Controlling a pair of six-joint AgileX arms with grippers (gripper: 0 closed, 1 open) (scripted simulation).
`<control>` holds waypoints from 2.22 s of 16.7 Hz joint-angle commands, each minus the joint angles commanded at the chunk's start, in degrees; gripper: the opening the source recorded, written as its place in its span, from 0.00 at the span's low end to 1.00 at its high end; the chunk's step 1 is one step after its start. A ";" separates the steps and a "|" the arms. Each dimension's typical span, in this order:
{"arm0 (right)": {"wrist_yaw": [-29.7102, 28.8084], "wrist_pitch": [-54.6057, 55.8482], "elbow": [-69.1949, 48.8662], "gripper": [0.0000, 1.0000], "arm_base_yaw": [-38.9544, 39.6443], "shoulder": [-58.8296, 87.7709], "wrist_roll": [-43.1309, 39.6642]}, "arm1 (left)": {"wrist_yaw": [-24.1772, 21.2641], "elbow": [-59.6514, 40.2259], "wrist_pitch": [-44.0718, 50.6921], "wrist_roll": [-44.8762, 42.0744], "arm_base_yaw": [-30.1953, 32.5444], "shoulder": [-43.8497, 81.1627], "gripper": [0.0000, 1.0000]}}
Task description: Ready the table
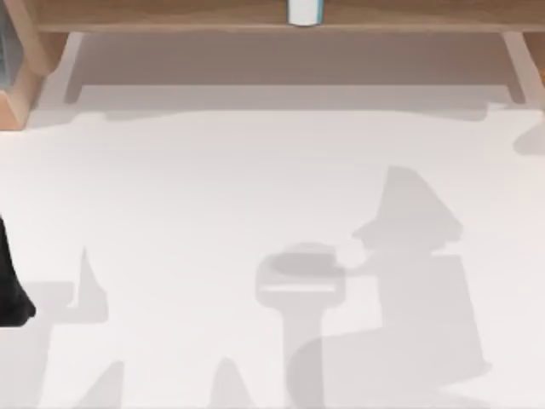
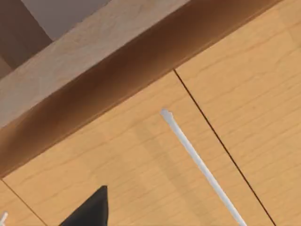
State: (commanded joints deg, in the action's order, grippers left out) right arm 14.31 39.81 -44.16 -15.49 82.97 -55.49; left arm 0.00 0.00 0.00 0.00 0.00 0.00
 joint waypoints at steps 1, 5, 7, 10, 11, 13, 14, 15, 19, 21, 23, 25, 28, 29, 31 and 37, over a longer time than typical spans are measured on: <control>-1.14 -2.98 3.32 1.00 1.12 -7.47 4.27 | 0.00 0.00 0.00 0.00 0.00 0.00 1.00; -5.76 -15.32 17.04 1.00 5.83 -37.29 21.73 | 0.00 0.00 0.00 0.00 0.00 0.00 1.00; -7.94 -21.36 23.74 1.00 8.18 -50.63 30.16 | 0.00 0.00 0.00 0.00 0.00 0.00 1.00; -10.81 -29.56 32.83 1.00 11.42 -66.61 41.48 | 0.00 0.00 0.00 0.00 0.00 0.00 1.00; -11.62 -31.93 35.45 1.00 12.36 -70.75 44.73 | 0.00 0.00 0.00 0.00 0.00 0.00 1.00; -12.99 -35.92 39.86 1.00 13.95 -77.24 50.18 | 0.00 0.00 0.00 0.00 0.00 0.00 1.00; -13.52 -37.46 41.56 1.00 14.56 -79.58 52.28 | 0.00 0.00 0.00 0.00 0.00 0.00 1.00; -13.92 -38.64 42.88 1.00 15.03 -81.31 53.90 | 0.00 0.00 0.00 0.00 0.00 0.00 1.00; -14.32 -39.80 44.17 1.00 15.49 -82.97 55.49 | 0.00 0.00 0.00 0.00 0.00 0.00 1.00; -14.32 -39.80 44.17 1.00 15.49 -82.97 55.49 | 0.00 0.00 0.00 0.00 0.00 0.00 1.00; -14.32 -39.80 44.17 1.00 15.49 -82.97 55.49 | 0.21 -0.56 -0.29 0.02 0.26 0.57 1.00; -14.32 -39.80 44.17 1.00 15.49 -82.97 55.49 | 1.31 -3.42 -1.67 0.08 1.55 3.53 1.00; -14.32 -39.80 44.17 1.00 15.49 -82.97 55.49 | 4.47 -11.23 -5.23 0.07 5.00 12.56 1.00; -14.32 -39.80 44.17 1.00 15.49 -82.97 55.49 | 5.85 -14.54 -6.69 0.03 6.45 16.77 1.00; -14.32 -39.80 44.17 1.00 15.49 -82.97 55.49 | 8.96 -21.93 -9.90 -0.08 9.70 26.82 1.00; -14.32 -39.80 44.17 1.00 15.49 -82.97 55.49 | 19.80 -47.55 -20.86 -0.53 21.11 64.85 1.00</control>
State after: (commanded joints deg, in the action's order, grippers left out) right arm 0.00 0.00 0.00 0.00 0.00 0.00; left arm 19.80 -47.55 -20.86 -0.53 21.11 64.85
